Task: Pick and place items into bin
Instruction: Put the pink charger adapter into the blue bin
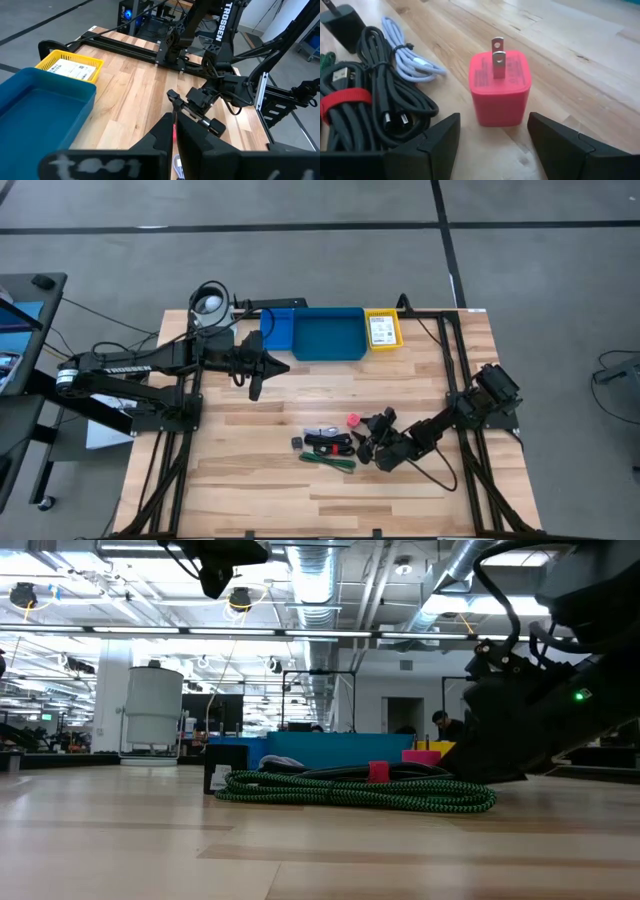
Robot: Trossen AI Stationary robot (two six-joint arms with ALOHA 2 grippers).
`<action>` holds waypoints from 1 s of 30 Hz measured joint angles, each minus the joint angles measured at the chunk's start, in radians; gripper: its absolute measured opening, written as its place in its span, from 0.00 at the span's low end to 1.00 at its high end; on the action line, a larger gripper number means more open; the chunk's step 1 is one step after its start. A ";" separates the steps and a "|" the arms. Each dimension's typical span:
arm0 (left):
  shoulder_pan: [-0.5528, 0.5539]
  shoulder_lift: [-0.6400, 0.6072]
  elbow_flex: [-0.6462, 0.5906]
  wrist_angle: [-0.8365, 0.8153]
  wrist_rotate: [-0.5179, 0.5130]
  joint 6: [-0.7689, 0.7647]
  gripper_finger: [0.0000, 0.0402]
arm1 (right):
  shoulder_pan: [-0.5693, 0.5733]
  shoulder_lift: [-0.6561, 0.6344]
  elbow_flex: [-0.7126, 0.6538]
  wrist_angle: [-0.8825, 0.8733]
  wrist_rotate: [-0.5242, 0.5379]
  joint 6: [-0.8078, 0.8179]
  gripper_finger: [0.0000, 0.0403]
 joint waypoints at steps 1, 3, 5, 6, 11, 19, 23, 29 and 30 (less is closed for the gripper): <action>0.000 0.000 0.000 0.000 0.000 0.000 0.02 | -0.001 0.000 -0.001 0.004 0.000 -0.009 0.58; 0.000 0.000 0.000 0.000 0.000 0.000 0.02 | -0.002 0.001 -0.001 0.010 0.000 -0.032 0.58; 0.000 0.000 0.000 0.000 0.000 0.000 0.02 | -0.002 0.002 0.000 0.010 0.000 -0.050 0.58; 0.000 0.000 0.000 0.000 0.000 0.000 0.02 | -0.002 0.003 0.002 0.008 0.001 -0.054 0.58; 0.000 0.000 0.000 0.000 0.000 0.000 0.02 | -0.004 0.004 0.011 0.004 0.006 -0.055 0.58; 0.000 0.000 0.000 0.000 -0.001 0.000 0.02 | -0.033 0.004 0.012 0.030 0.002 -0.055 0.58; 0.000 0.000 0.000 0.000 -0.001 0.000 0.02 | -0.043 0.004 0.012 0.036 -0.001 -0.056 0.58; 0.000 0.000 0.000 0.000 -0.002 0.000 0.02 | -0.043 0.004 0.013 0.036 0.001 -0.056 0.52; 0.000 0.000 0.000 0.000 -0.002 0.000 0.02 | -0.043 0.004 0.013 0.036 0.003 -0.057 0.50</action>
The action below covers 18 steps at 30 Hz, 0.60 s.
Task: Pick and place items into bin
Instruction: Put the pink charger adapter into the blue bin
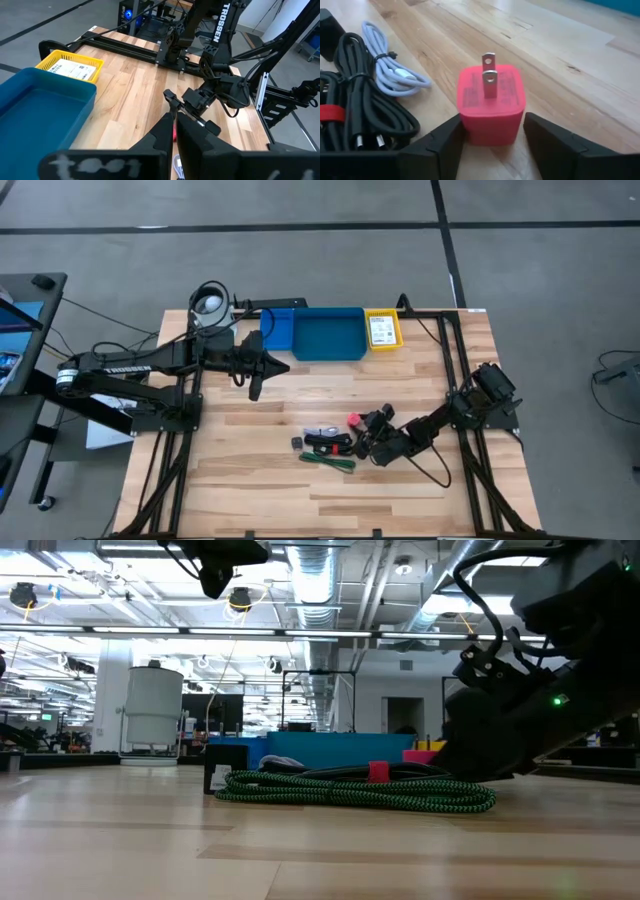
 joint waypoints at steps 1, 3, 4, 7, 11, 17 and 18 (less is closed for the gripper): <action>0.000 0.000 0.000 0.000 0.000 0.000 0.02 | 0.000 0.000 0.000 0.000 0.002 0.000 0.48; 0.000 0.000 0.000 0.000 -0.001 0.000 0.02 | 0.000 0.000 -0.001 0.001 0.004 0.000 0.42; 0.000 0.000 0.000 0.000 -0.001 0.000 0.02 | 0.000 0.000 -0.001 0.003 0.004 0.000 0.39; 0.000 0.000 0.000 0.000 -0.001 0.000 0.02 | 0.000 0.000 -0.001 0.019 0.004 0.000 0.34; 0.000 0.000 0.000 0.000 -0.001 0.000 0.02 | 0.000 0.000 0.002 0.024 0.004 0.001 0.34; 0.000 0.000 0.000 0.000 -0.001 0.000 0.02 | -0.007 0.003 0.038 0.012 -0.012 -0.019 0.44; 0.000 0.000 0.000 0.000 -0.001 0.000 0.02 | -0.009 0.003 0.045 0.011 -0.018 -0.031 0.44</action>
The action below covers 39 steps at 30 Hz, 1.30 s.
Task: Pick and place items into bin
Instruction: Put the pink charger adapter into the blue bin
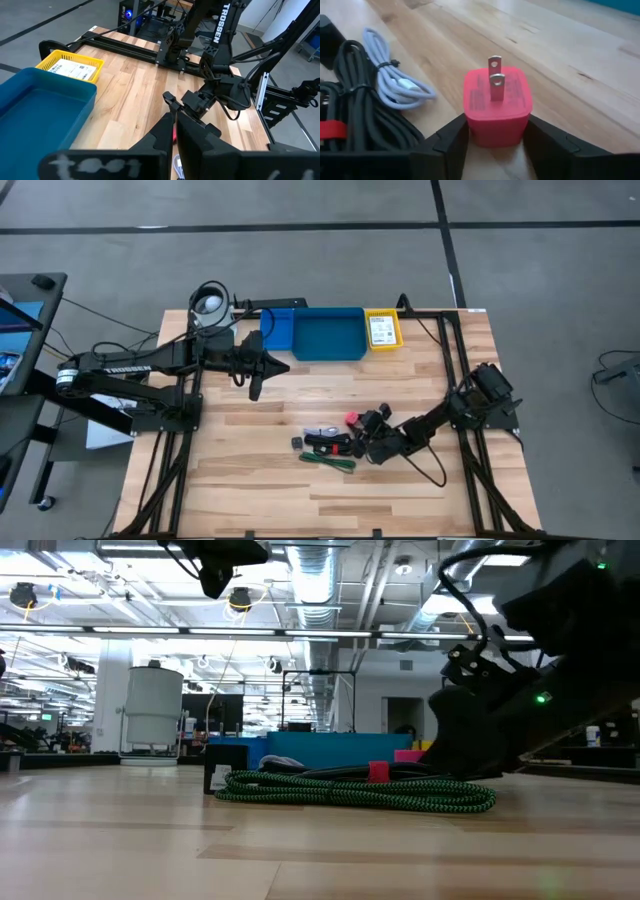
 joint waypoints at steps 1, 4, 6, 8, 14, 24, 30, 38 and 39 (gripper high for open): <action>0.000 0.000 0.000 0.000 0.000 0.000 0.02 | -0.003 0.000 0.007 0.001 -0.006 -0.020 0.42; 0.000 0.000 0.000 0.000 0.000 0.000 0.02 | -0.013 0.000 0.017 0.002 -0.023 -0.059 0.35; 0.000 0.000 0.000 0.000 0.000 0.000 0.02 | -0.021 0.000 0.018 0.006 -0.031 -0.077 0.34; 0.000 0.000 0.000 0.000 0.000 0.000 0.02 | -0.028 0.000 0.018 0.007 -0.036 -0.079 0.34; 0.000 0.000 0.000 0.000 -0.007 0.000 0.02 | -0.050 -0.001 0.026 0.013 -0.039 -0.082 0.34; 0.002 0.034 -0.001 -0.007 -0.096 -0.143 0.02 | -0.097 -0.003 0.094 0.014 -0.034 -0.205 0.34; -0.006 0.122 -0.001 0.004 -0.107 -0.158 0.02 | -0.118 -0.020 0.154 0.007 -0.034 -0.338 0.34; -0.049 0.205 -0.001 0.082 -0.033 -0.025 0.14 | -0.166 -0.111 0.165 0.000 -0.034 -0.441 0.34; -0.057 0.206 -0.001 0.099 -0.036 0.012 0.16 | -0.171 -0.125 0.165 0.001 -0.035 -0.454 0.34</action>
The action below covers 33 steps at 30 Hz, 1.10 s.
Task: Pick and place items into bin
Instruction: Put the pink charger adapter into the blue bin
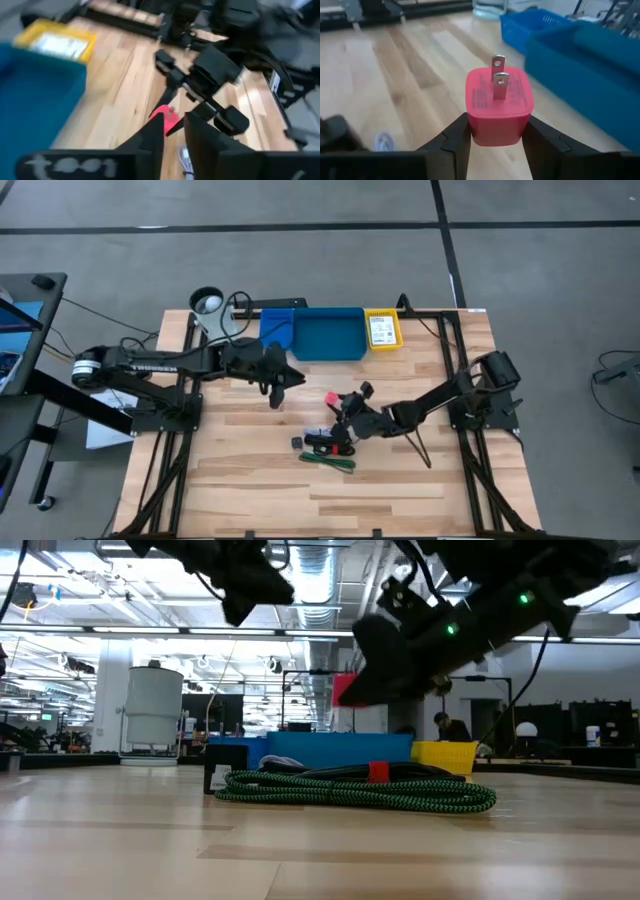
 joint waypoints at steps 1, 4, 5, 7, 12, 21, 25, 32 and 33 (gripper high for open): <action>-0.012 0.000 0.000 0.018 -0.010 0.042 0.19 | -0.005 -0.014 0.000 -0.001 -0.005 -0.017 0.34; -0.049 0.000 0.000 0.082 -0.068 0.194 0.25 | -0.014 -0.058 0.000 0.000 -0.026 -0.071 0.34; -0.060 0.000 0.000 0.101 -0.082 0.250 0.27 | -0.016 -0.071 0.000 0.000 -0.028 -0.090 0.34; -0.077 0.000 0.000 0.134 -0.092 0.348 0.30 | -0.018 -0.093 0.000 0.000 -0.030 -0.119 0.34; -0.093 0.000 0.000 0.175 -0.044 0.483 0.32 | -0.039 -0.156 0.000 0.004 -0.053 -0.127 0.34; -0.092 0.041 0.001 0.239 0.023 0.469 0.32 | -0.051 -0.229 0.012 0.021 -0.130 -0.181 0.34; -0.092 0.093 0.000 0.294 0.022 0.413 0.32 | -0.045 -0.236 0.050 0.017 -0.187 -0.232 0.35; -0.092 0.128 0.002 0.320 0.001 0.391 0.37 | -0.045 -0.226 0.099 -0.002 -0.206 -0.283 0.35; -0.092 0.128 0.003 0.320 -0.001 0.391 0.37 | -0.045 -0.226 0.099 -0.002 -0.206 -0.282 0.35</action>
